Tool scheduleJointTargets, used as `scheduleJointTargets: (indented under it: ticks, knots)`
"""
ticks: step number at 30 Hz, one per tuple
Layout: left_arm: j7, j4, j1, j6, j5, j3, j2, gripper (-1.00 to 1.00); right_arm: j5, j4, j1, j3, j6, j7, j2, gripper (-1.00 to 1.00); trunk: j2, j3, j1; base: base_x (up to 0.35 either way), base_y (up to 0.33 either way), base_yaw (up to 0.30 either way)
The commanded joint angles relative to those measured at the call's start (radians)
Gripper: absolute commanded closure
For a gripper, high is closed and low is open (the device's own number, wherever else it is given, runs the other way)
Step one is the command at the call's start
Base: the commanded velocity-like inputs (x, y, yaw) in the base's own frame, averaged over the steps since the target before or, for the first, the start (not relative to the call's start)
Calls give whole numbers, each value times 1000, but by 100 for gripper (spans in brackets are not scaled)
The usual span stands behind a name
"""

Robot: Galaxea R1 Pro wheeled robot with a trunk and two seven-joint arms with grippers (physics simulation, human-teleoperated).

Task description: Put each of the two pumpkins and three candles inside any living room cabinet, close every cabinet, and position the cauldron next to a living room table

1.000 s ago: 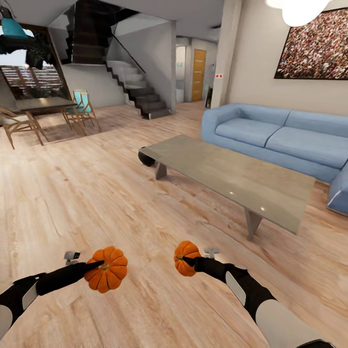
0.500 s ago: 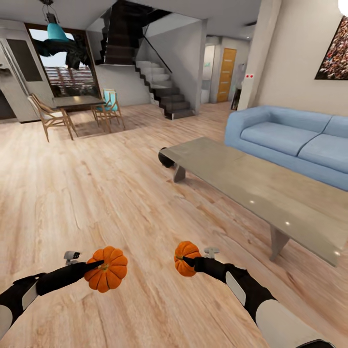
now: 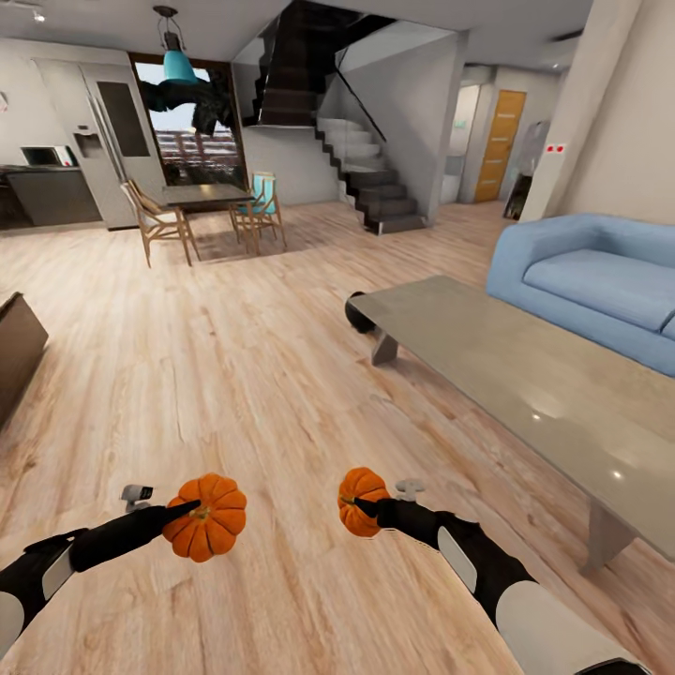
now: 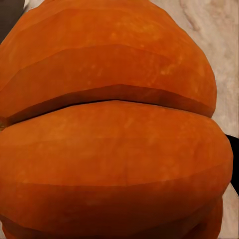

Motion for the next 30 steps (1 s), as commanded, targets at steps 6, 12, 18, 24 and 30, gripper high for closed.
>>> scheduleJointTargets:
  ticks: [6,12,18,24,30]
  knots:
    - [-4,0,-1,10,8,-4,1,100,-14,-2,0,2,8,-1,0,100,0,-1,0,315,-124,300]
    - [-4,0,-1,10,8,-4,1,100,-14,-2,0,2,8,-1,-1,100,0,-3,0,316,-124,300]
    - [-4,0,-1,10,8,-4,1,100,-14,-2,0,2,8,-1,0,100,0,-5,0,317,-124,300]
    - [-4,0,-1,10,9,-4,1,100,-14,-2,0,2,8,-1,-1,100,0,-7,0,318,-123,300]
    - [-5,0,-1,10,9,-4,1,100,-14,-2,0,2,8,-6,0,100,0,-9,0,319,-119,300]
